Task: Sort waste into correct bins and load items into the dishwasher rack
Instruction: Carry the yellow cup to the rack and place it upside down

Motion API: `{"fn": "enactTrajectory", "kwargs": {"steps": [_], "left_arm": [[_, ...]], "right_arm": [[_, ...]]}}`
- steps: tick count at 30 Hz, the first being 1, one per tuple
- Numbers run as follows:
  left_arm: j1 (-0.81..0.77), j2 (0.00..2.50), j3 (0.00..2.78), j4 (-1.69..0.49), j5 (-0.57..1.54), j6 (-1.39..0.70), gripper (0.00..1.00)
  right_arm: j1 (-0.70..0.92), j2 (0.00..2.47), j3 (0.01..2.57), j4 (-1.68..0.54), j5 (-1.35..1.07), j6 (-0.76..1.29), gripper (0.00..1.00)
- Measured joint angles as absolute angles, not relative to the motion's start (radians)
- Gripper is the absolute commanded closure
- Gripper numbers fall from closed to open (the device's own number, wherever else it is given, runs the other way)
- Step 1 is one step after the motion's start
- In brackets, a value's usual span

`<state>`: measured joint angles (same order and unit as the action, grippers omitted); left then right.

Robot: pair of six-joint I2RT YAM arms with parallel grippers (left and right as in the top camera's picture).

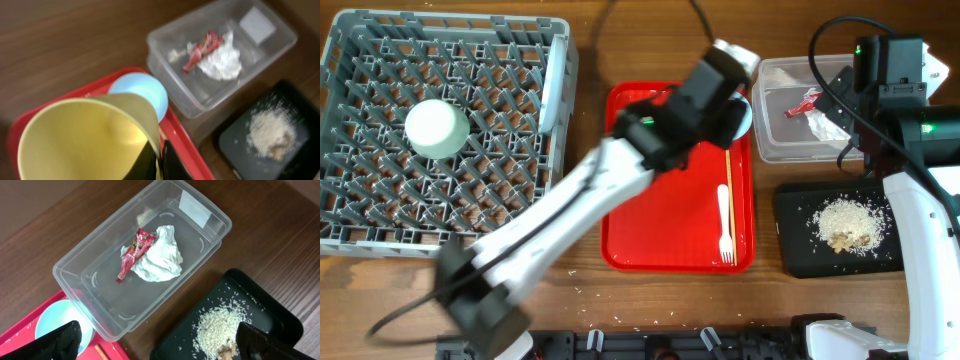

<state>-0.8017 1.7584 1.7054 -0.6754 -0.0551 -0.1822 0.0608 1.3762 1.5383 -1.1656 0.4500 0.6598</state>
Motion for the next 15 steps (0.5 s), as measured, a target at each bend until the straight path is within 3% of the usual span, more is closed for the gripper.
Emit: {"fn": "enactTrajectory", "kwargs": {"steps": [2, 5, 8, 11, 15], "left_arm": [[-0.735, 1.64, 1.707, -0.786, -0.039, -0.268, 0.96], [-0.492, 1.473, 1.707, -0.915, 0.067, -0.364, 0.96], [-0.022, 1.347, 1.715, -1.033, 0.357, -0.412, 0.96], [0.363, 1.396, 1.716, -1.177, 0.628, -0.421, 0.96], [0.643, 1.607, 1.714, -1.319, 0.977, -0.27, 0.96]], "right_arm": [[0.061, 1.376, 1.538, -1.166, 0.45, 0.66, 0.0], [0.061, 1.376, 1.538, -1.166, 0.45, 0.66, 0.0], [0.061, 1.376, 1.538, -1.166, 0.45, 0.66, 0.0], [0.061, 1.376, 1.538, -1.165, 0.45, 0.66, 0.0], [0.061, 1.376, 1.538, -1.166, 0.45, 0.66, 0.0]]}}
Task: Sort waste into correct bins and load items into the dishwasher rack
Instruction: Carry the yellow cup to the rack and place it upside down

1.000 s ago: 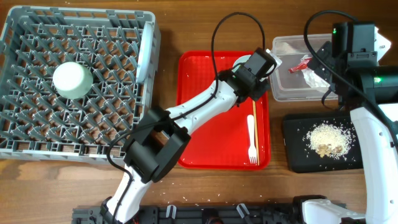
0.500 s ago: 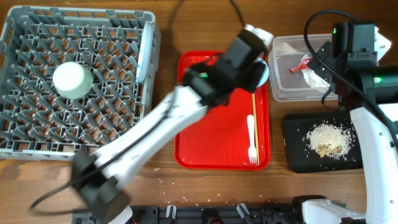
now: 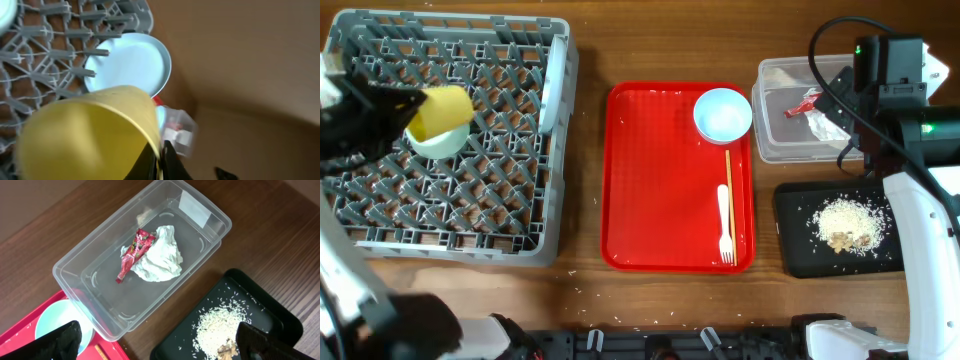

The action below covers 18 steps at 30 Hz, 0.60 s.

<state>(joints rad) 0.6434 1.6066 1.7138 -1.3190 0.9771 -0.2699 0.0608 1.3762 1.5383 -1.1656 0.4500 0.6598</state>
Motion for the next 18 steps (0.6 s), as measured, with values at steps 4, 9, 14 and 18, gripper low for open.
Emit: {"fn": "enactTrajectory", "kwargs": {"steps": [4, 9, 14, 18], "left_arm": [[0.77, 1.782, 1.708, -1.489, 1.203, -0.02, 0.96], [0.87, 1.877, 1.528, -1.555, 1.301, 0.176, 0.96], [0.955, 1.893, 1.258, -1.431, 1.398, 0.253, 0.96], [0.966, 1.894, 1.208, -1.361, 1.415, 0.258, 0.96]], "right_arm": [[0.061, 1.376, 1.538, -1.166, 0.45, 0.66, 0.0], [0.061, 1.376, 1.538, -1.166, 0.45, 0.66, 0.0], [0.061, 1.376, 1.538, -1.165, 0.45, 0.66, 0.0], [0.061, 1.376, 1.538, -1.166, 0.45, 0.66, 0.0]]}}
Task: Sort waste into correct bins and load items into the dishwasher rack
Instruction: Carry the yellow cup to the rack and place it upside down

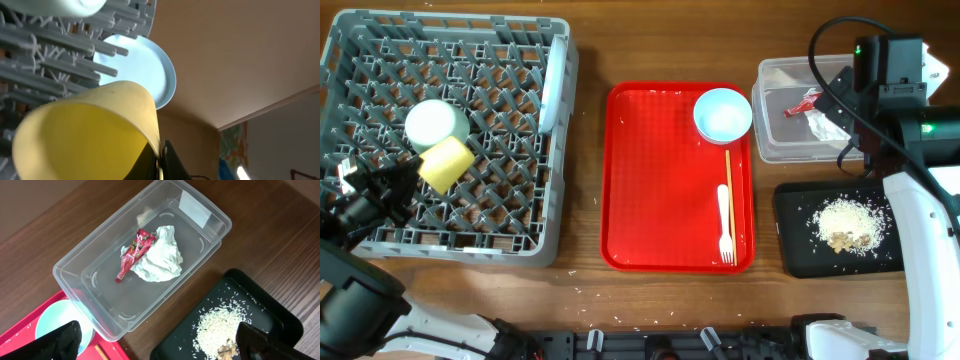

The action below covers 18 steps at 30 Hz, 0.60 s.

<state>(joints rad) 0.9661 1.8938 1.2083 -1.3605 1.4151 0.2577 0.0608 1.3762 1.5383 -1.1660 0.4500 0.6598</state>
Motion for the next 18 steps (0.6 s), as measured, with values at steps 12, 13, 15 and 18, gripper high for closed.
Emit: {"fn": "enactTrajectory", "kwargs": {"steps": [12, 13, 15, 18], "left_arm": [[0.962, 1.894, 1.204, -1.182, 1.399, 0.261, 0.96], [0.959, 1.894, 1.204, -1.18, 1.396, 0.261, 0.96], [0.936, 1.894, 1.204, -1.168, 1.394, 0.261, 0.96], [0.826, 1.894, 1.203, -1.099, 1.389, 0.249, 0.96]], "right_arm": [[0.061, 1.376, 1.538, -1.166, 0.45, 0.66, 0.0], [0.061, 1.376, 1.538, -1.166, 0.45, 0.66, 0.0], [0.061, 1.376, 1.538, -1.166, 0.45, 0.66, 0.0], [0.061, 1.376, 1.538, -1.167, 0.45, 0.66, 0.0]]}}
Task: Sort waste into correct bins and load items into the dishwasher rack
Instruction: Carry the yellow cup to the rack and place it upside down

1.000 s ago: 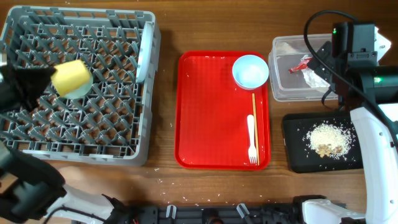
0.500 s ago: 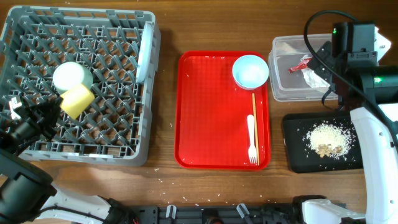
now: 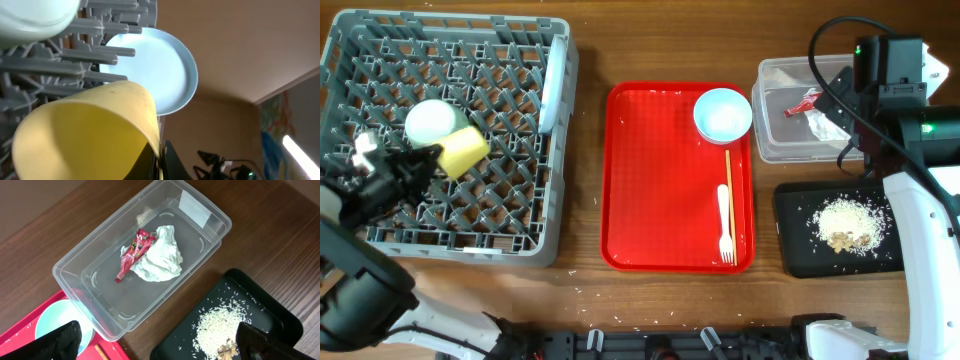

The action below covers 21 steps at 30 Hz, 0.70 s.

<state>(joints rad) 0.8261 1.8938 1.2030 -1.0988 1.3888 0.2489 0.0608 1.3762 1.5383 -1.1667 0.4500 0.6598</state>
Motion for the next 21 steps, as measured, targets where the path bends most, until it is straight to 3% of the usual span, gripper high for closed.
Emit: {"fn": "enactTrajectory", "kwargs": {"steps": [3, 9, 16, 21], "left_arm": [[0.81, 1.894, 1.202, -1.033, 1.378, 0.175, 0.96], [0.962, 1.894, 1.202, -1.076, 1.317, 0.095, 0.96], [0.974, 1.892, 1.208, -1.1, 1.259, -0.007, 0.96], [0.976, 1.814, 1.235, -1.087, 1.053, -0.157, 0.96]], "right_arm": [[0.061, 1.376, 1.538, -1.166, 0.45, 0.66, 0.0], [0.061, 1.376, 1.538, -1.166, 0.45, 0.66, 0.0], [0.061, 1.376, 1.538, -1.166, 0.45, 0.66, 0.0], [0.061, 1.376, 1.538, -1.166, 0.45, 0.66, 0.0]]}}
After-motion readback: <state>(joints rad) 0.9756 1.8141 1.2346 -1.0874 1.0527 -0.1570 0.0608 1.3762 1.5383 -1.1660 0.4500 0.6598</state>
